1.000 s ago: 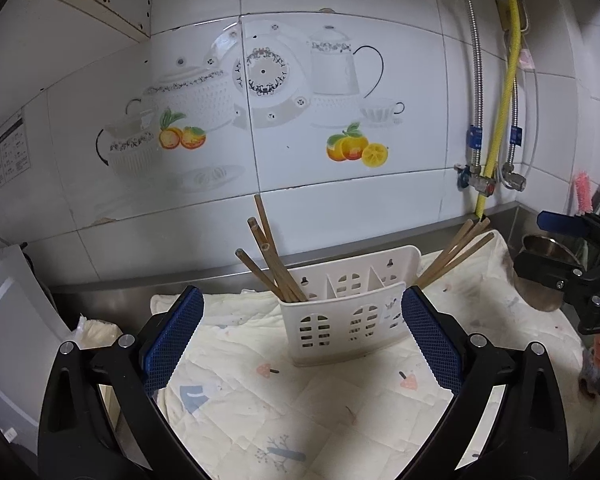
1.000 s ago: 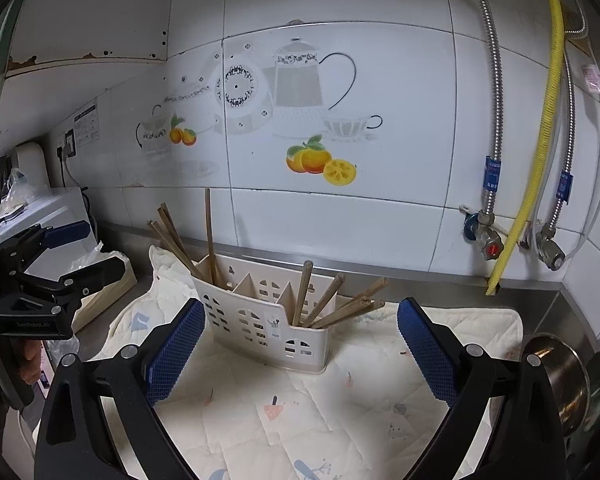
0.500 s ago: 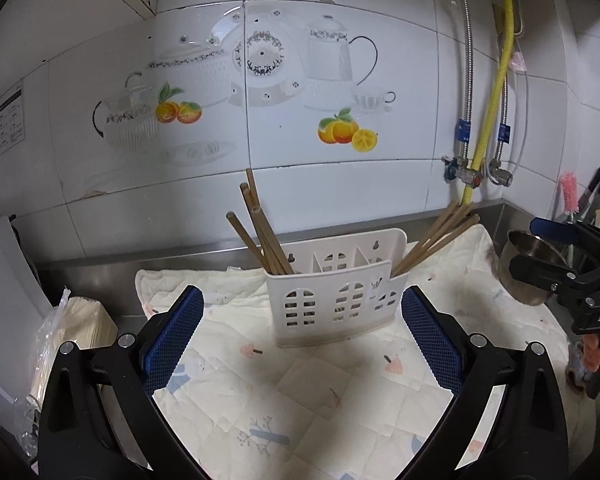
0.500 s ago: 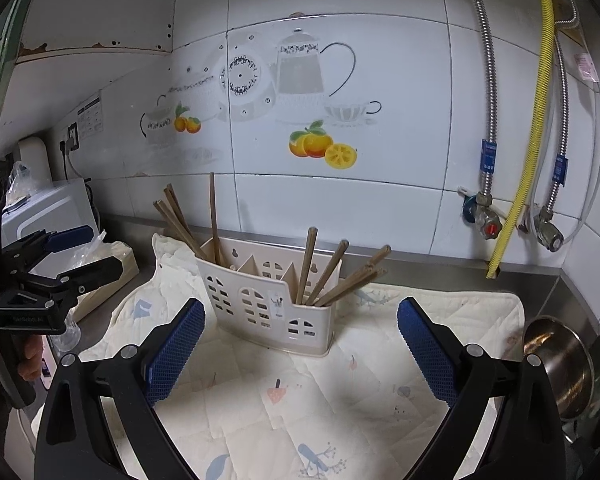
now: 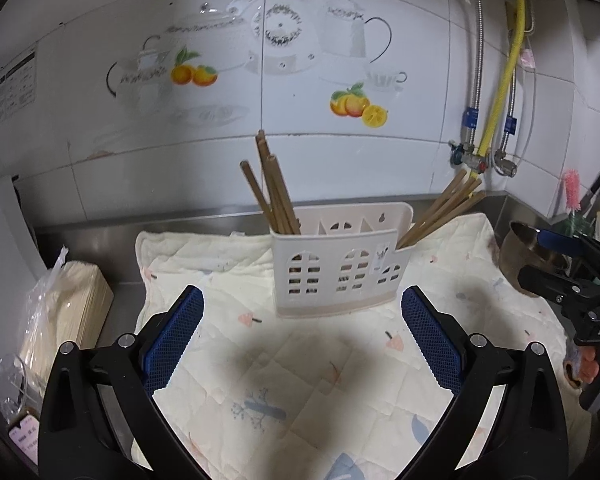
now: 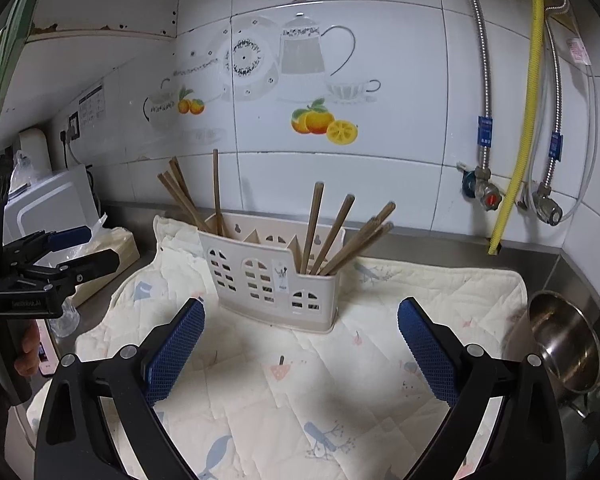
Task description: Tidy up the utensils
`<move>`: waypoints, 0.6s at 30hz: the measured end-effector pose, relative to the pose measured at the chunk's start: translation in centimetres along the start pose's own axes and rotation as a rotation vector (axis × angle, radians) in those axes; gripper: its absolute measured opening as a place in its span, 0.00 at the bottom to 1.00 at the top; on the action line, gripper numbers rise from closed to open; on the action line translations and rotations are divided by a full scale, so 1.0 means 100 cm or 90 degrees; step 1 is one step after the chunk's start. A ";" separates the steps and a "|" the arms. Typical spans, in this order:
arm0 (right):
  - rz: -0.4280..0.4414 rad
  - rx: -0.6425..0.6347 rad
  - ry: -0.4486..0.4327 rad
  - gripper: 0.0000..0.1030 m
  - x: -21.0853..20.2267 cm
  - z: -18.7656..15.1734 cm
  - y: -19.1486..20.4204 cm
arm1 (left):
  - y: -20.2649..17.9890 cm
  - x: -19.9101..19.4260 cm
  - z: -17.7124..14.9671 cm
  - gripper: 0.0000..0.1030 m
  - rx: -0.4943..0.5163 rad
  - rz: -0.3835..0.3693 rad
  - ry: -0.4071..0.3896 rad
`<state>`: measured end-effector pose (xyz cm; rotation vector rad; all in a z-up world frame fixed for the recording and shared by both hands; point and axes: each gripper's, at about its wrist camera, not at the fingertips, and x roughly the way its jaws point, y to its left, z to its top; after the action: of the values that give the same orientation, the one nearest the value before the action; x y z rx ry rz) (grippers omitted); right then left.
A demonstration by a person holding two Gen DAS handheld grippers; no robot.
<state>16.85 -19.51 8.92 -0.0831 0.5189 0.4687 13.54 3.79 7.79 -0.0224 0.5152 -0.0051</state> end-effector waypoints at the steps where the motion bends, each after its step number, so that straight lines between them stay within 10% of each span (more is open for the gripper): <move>1: -0.001 0.000 0.001 0.91 0.000 -0.003 0.001 | 0.000 0.000 -0.002 0.95 0.000 0.003 0.003; 18: -0.034 -0.012 0.014 0.92 -0.007 -0.039 0.017 | 0.000 -0.017 -0.044 0.95 -0.010 0.022 0.025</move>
<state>13.72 -19.01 5.94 -0.1204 0.5332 0.4206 9.84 3.69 4.79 -0.0290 0.5544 0.0319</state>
